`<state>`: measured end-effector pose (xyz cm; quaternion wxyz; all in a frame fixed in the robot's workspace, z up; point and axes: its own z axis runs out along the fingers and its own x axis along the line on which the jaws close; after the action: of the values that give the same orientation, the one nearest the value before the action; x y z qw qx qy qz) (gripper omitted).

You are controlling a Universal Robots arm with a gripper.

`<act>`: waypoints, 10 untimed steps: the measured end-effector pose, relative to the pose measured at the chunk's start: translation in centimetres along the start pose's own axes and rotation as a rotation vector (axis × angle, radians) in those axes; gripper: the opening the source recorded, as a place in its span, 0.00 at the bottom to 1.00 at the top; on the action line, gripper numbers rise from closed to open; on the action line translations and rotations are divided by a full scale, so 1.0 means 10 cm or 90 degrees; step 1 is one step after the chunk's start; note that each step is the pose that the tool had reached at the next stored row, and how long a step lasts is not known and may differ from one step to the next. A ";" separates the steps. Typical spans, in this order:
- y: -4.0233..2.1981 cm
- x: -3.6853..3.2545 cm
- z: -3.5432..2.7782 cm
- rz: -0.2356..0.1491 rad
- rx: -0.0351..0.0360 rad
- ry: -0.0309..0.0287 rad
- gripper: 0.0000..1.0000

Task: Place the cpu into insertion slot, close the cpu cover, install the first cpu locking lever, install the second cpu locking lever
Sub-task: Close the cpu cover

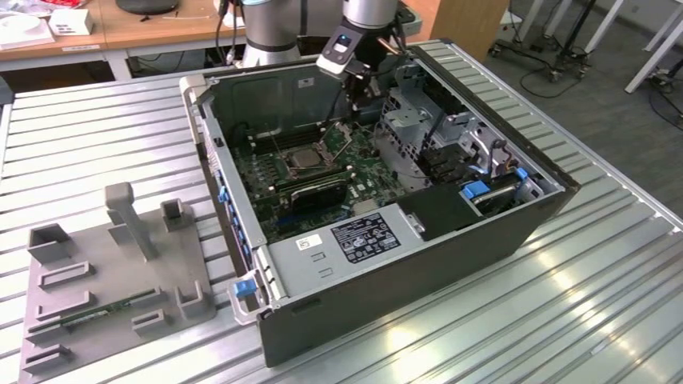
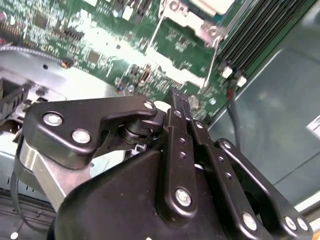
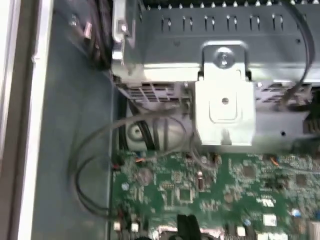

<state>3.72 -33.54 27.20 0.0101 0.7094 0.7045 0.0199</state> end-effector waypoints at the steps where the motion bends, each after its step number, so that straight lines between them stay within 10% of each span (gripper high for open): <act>1: 0.023 0.000 0.004 0.000 0.0001 0.0000 0.11; 10: 0.086 -0.002 0.156 0.000 0.0008 0.0000 0.11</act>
<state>4.64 -33.54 25.67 0.0097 0.7094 0.7045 0.0195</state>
